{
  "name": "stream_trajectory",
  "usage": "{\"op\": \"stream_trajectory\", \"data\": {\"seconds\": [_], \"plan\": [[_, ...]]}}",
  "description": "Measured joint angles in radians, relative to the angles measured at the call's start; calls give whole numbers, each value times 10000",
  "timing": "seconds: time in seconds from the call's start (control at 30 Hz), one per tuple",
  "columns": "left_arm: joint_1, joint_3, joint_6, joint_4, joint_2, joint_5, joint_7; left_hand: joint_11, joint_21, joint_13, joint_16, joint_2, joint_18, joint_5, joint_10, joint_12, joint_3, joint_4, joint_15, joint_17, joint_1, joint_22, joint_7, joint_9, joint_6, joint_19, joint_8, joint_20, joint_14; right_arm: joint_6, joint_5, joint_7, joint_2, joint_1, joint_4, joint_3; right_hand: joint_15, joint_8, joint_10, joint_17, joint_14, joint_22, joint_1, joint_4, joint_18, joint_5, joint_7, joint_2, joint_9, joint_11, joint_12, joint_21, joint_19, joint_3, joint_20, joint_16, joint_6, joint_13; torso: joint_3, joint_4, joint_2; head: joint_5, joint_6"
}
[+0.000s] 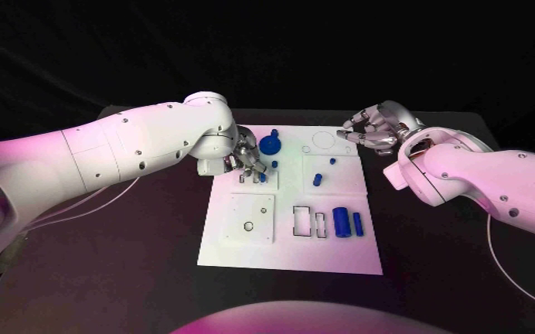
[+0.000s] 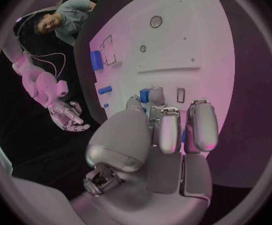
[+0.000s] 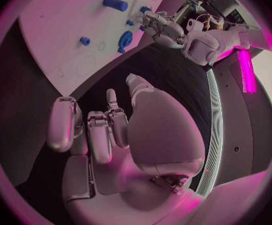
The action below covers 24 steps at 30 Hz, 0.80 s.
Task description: Assemble the parts on the task board
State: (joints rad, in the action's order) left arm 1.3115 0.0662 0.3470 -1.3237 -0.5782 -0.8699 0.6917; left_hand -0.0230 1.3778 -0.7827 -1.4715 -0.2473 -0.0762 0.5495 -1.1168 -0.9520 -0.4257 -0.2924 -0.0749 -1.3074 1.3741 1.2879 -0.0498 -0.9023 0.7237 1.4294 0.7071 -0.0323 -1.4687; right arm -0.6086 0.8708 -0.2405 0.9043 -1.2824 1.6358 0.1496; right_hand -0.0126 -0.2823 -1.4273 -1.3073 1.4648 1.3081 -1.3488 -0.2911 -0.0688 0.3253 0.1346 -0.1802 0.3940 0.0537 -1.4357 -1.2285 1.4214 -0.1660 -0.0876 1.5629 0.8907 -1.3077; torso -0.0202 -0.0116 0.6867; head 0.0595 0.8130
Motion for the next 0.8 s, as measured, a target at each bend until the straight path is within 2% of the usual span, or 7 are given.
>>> {"op": "stream_trajectory", "data": {"seconds": [0.17, 0.23, 0.33, 0.47, 0.63, 0.73, 0.8], "plan": [[2, 2, 35, 4, 4, 3, 2, 0, 39, 4, -28, -32, -1, -81, 0, 0, 159, 10, -9, 0, 338, 53, 3, 6, -3, 0, 58, 0, 9, 8, 0, -4, -3, 1, -3, 0, 0, 0, 0, 0, 0, 0, 0, 0, -1, 0, 0, 0, 18, 0, 0, 0, 0, 0, 0, 0, 0, 0, 0, 1, -1, 1, 17], [7, 2, 42, 4, 4, 5, 2, -37, 39, 37, -28, -40, 0, -555, 37, 0, 402, -7, -37, 0, 707, 83, 51, 26, -51, 4, 59, 4, 37, 13, 1, -6, -5, 1, -4, 0, 0, 0, 0, 0, 0, -1, 0, 0, -1, 0, 0, 0, 18, 0, 0, 0, 0, 0, 0, 0, 0, 1, 0, 2, -2, 1, 24], [14, -7, 49, 4, 5, 8, 2, -37, 38, 41, -28, -48, 0, -844, 37, -43, 667, -3, -37, 0, 966, 134, 50, 51, -51, 37, 62, 37, 37, 19, 1, -9, -10, 3, -9, 0, 0, 0, 0, 0, 0, -1, 0, 0, -1, 0, 0, 0, 18, 0, 0, 0, 0, 0, 0, 0, 0, 1, 0, 4, -4, 6, 35], [22, -11, 54, 4, 6, 15, -5, -37, 81, 48, -28, 15, 0, -804, 37, -57, 1014, -15, -37, 0, 1227, 191, 46, 80, -52, 37, 68, 37, 37, 28, 1, -12, -24, 6, -19, 0, 0, 0, 0, -3, 0, -2, 0, 0, -1, 0, 0, 0, 17, 0, 0, 0, 0, 0, 0, 0, 0, 1, 0, 4, -8, 13, 39], [27, -11, 56, 4, 0, 31, -7, -37, 130, 17, -28, 237, -1, -262, 37, -126, 1406, -271, -74, 0, 1449, 204, 11, 107, -85, 73, 106, 73, 0, 42, 1, -16, -30, 10, -30, 0, 0, 0, 0, -8, 0, -2, 0, 0, -1, 0, 0, 0, 16, 0, 0, 0, 0, 0, 0, 0, 0, 1, -2, 6, -13, 15, 51], [27, -14, 55, 4, -2, 72, -15, -34, 160, 54, -28, 831, 0, -256, 38, -125, 2857, -312, -74, 0, 1437, 203, 1, 122, -146, 73, 125, 73, 0, 52, 1, -19, -31, 13, -38, 0, 0, 0, 0, -8, 0, -3, -1, 0, -1, -1, 0, 0, 16, 0, 0, 0, 0, 0, 0, 0, 0, 2, -3, 6, -14, 20, 53], [27, -11, 51, 5, -6, 96, -16, -16, 168, 86, -28, 1787, 0, -413, 55, -153, 5094, -420, -74, 1, 792, 203, -18, 115, -196, 73, 262, 73, 0, 58, 1, -21, -32, 14, -40, 1, 0, 0, 0, -8, 0, -3, 0, 0, -1, -1, 0, 0, 16, 0, 0, 0, 0, 0, 0, 0, 0, 2, -4, 5, -15, 24, 54]]}}
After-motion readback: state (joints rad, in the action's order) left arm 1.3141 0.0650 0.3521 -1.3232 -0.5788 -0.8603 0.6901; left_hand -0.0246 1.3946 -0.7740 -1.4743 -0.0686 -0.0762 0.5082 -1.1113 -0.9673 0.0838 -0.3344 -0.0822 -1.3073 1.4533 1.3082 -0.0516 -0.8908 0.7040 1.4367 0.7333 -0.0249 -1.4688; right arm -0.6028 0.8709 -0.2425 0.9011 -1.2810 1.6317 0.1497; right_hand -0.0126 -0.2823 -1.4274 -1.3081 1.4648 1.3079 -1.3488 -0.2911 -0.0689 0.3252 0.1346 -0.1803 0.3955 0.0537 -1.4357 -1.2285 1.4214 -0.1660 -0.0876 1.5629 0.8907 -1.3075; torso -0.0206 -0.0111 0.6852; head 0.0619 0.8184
